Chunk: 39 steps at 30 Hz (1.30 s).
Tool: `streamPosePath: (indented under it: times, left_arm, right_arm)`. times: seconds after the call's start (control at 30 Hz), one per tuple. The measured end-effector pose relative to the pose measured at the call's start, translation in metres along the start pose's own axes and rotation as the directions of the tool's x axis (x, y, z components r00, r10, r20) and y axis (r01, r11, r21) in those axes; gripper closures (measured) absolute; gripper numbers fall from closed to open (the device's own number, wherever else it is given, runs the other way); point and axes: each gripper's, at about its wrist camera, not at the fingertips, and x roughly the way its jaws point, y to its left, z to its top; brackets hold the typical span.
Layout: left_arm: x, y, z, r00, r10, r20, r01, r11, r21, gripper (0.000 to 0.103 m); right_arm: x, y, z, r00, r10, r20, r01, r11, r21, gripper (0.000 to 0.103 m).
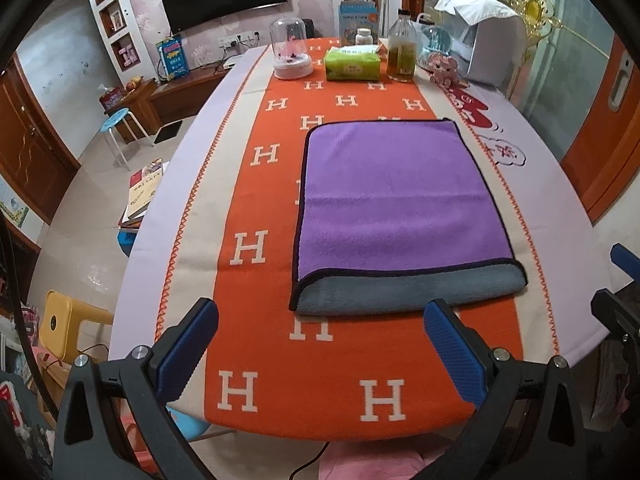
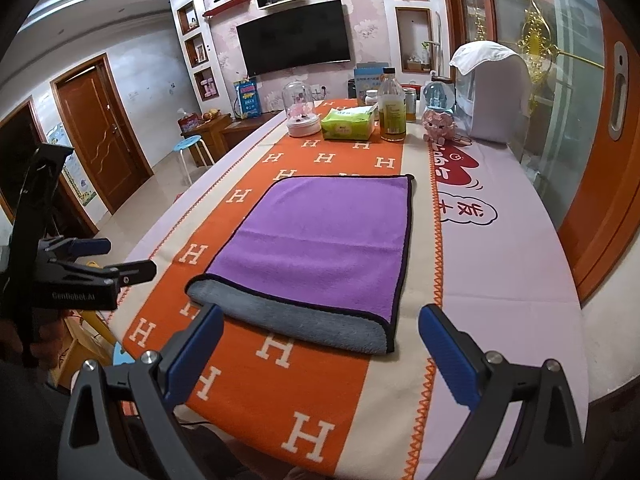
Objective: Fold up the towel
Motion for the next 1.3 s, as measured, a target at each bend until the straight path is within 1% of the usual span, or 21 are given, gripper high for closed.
streamPosePath:
  times: [0.17, 0.27, 0.43, 0.7, 0.87, 1.03, 1.2, 1.3]
  left_arm:
    - [0.020, 0.007, 0.002, 1.000, -0.015, -0.005, 0.015, 0.999, 0.034, 0.001]
    - [0.033, 0.011, 0.004, 0.999, -0.036, -0.017, 0.036, 0.998, 0.053, 0.001]
    - [0.061, 0.016, 0.008, 0.997, -0.063, -0.054, 0.068, 0.995, 0.078, 0.001]
    - [0.109, 0.024, 0.013, 0.987, -0.076, -0.141, 0.089, 0.992, 0.090, 0.001]
    - [0.137, 0.027, 0.017, 0.977, -0.083, -0.195, 0.101, 0.991, 0.088, 0.001]
    - [0.158, 0.028, 0.021, 0.969, -0.091, -0.228, 0.112, 0.991, 0.079, 0.001]
    - [0.171, 0.021, 0.027, 0.960, -0.112, -0.258, 0.136, 0.987, 0.080, 0.005]
    - [0.179, 0.017, 0.029, 0.954, -0.129, -0.270, 0.156, 0.984, 0.081, 0.010]
  right_arm:
    - [0.017, -0.006, -0.011, 1.000, -0.003, -0.012, 0.003, 1.000, -0.026, 0.005]
    - [0.029, -0.008, -0.017, 1.000, -0.011, -0.025, 0.010, 0.999, -0.035, 0.005]
    - [0.050, -0.013, -0.025, 0.998, -0.022, -0.060, 0.020, 0.999, -0.035, 0.005]
    - [0.084, -0.026, -0.031, 0.989, -0.039, -0.142, 0.038, 0.999, -0.016, 0.013]
    - [0.104, -0.033, -0.032, 0.982, -0.038, -0.185, 0.037, 0.999, -0.009, 0.017]
    - [0.119, -0.036, -0.033, 0.975, -0.038, -0.220, 0.038, 0.999, -0.006, 0.023]
    - [0.130, -0.037, -0.033, 0.970, -0.036, -0.241, 0.036, 0.999, -0.006, 0.029]
    - [0.135, -0.038, -0.033, 0.966, -0.033, -0.255, 0.033, 0.999, -0.005, 0.033]
